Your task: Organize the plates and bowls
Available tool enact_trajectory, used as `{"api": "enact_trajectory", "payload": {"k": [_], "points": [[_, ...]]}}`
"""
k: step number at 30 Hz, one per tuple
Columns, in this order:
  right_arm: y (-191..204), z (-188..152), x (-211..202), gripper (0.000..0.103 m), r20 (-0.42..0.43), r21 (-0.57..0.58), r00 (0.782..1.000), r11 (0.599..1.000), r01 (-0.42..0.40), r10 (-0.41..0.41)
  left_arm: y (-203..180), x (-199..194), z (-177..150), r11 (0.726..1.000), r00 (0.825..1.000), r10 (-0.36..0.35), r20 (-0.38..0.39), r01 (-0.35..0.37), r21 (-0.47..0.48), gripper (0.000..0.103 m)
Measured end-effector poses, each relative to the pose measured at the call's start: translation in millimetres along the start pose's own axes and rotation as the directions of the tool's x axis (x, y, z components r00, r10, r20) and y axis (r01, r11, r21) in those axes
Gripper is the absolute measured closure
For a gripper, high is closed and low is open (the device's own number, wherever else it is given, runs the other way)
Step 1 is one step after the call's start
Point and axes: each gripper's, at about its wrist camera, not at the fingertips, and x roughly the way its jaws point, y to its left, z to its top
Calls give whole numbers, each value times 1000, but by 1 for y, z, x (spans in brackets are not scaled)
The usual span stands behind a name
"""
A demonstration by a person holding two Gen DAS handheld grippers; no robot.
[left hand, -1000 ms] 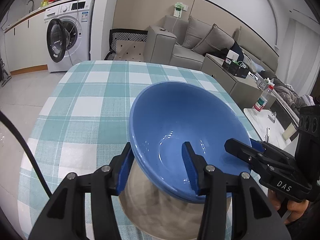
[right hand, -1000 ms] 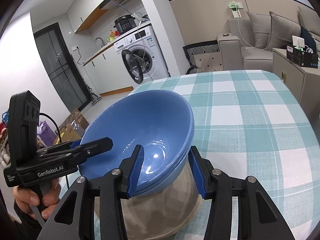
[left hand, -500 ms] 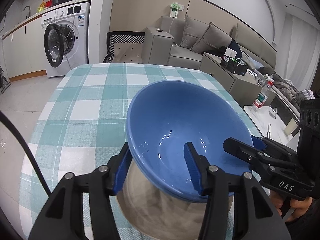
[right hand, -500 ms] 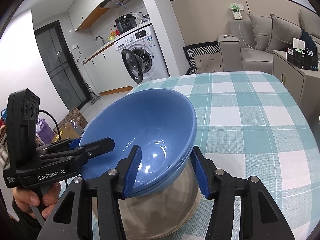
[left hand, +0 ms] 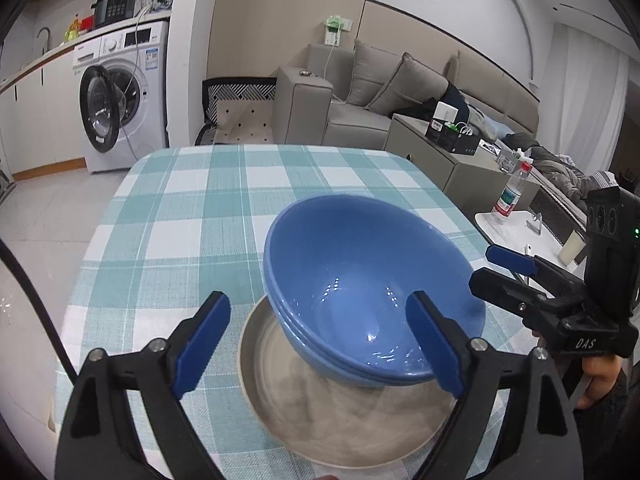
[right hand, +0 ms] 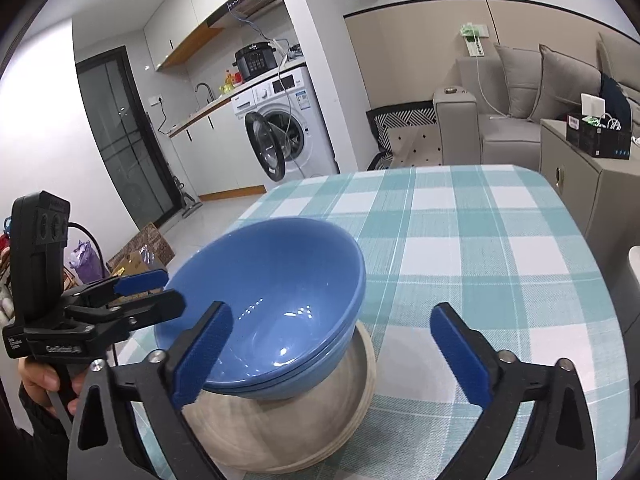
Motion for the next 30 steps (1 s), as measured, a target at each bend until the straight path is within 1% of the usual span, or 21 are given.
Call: {"api": "enact_trajectory", "payload": {"k": [2,3,4,9,12,16,18,20,25,30], "points": [[3,1,-4,1,8,-16,1000,1000,-6,6,-2,-5,0,1000,1000,3,12,-3,21,7],[4,1,-5,1,11,-24,1000,1000,-8,8,-2,-8,0,1000,1000,6,23,-6,30,1],[6,1,-7,1,14,-36,1000,999,-9,10,-2,-11,0,999,999,7,36,-8,37,0],[17,0,-24,1,58,-99,998,995,-21,27,-2,-26,-6,997,996,16,82,-22,71,0],[22,-2,-36,1,86,-124,996,992,-25,36,1,-37,-13,996,994,35,108,-43,79,0],[27,-11,-50,1,102,-149,994,988,-24,40,10,-52,-22,995,988,65,140,-75,63,0],[29,-15,-54,1,112,-167,993,986,-22,41,15,-59,-27,995,983,85,160,-92,41,0],[31,-22,-59,1,126,-180,991,984,-12,35,19,-64,-33,995,980,88,180,-95,32,0],[31,-37,-64,1,127,-190,991,982,-4,29,23,-65,-52,993,968,110,225,-117,18,0],[22,-55,-64,1,166,-165,986,986,22,6,26,-57,-70,990,955,133,265,-139,5,0]]}}
